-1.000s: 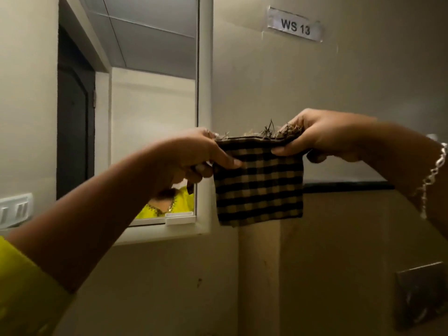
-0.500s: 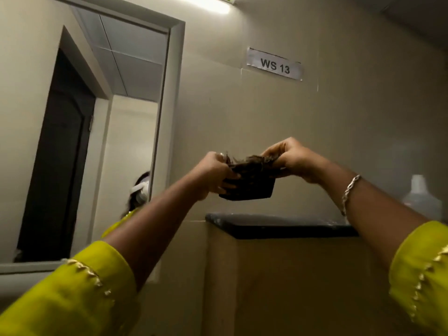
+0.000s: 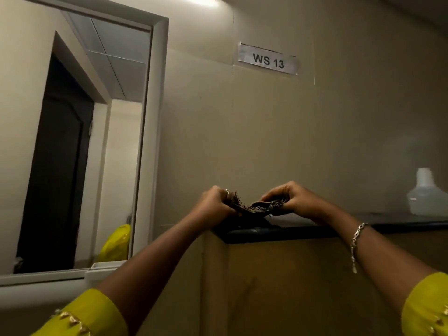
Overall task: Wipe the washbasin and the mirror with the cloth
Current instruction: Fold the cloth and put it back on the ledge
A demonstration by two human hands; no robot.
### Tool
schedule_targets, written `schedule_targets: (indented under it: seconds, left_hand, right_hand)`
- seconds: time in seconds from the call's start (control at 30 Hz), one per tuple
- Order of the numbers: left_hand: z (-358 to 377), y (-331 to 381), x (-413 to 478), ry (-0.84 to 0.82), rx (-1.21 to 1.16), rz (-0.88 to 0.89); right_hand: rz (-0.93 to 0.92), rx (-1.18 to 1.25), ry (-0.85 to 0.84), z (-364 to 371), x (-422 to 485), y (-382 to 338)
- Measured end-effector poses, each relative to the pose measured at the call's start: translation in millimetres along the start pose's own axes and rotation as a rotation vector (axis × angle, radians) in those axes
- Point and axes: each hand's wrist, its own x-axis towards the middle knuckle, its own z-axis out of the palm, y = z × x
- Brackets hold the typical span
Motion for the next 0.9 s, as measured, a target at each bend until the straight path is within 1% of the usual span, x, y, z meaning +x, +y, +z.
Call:
schedule_targets:
  seconds: [0.1, 0.17, 0.37, 0.47, 0.57, 0.7, 0.8, 0.9]
  left_hand:
    - [4, 0, -3, 0.093, 0.227, 0.052]
    - [4, -2, -5, 0.111, 0.302, 0.069]
    - [-4, 0, -19, -0.052, 0.258, 0.174]
    - [-10, 2, -30, -0.128, 0.220, 0.203]
    - [-10, -2, -35, -0.173, 0.249, 0.287]
    - [-9, -10, -45, -0.229, 0.209, 0.352]
    - [-10, -19, -54, -0.206, 0.216, 0.380]
    - [-9, -29, -63, -0.162, 0.261, 0.388]
  right_hand:
    - [-0.019, -0.050, -0.044, -2, -5, 2]
    - [-0.018, -0.064, -0.053, -3, -8, 2]
    - [-0.016, -0.095, -0.149, -7, -19, 4]
    - [0.004, -0.094, -0.064, 0, -20, 3]
    - [0.015, -0.130, 0.013, 8, -18, 0]
    - [0.019, -0.268, 0.086, 20, -18, -13]
    - [0.037, -0.370, 0.153, 31, -19, -22]
    - [0.060, -0.468, 0.261, 42, -24, -25]
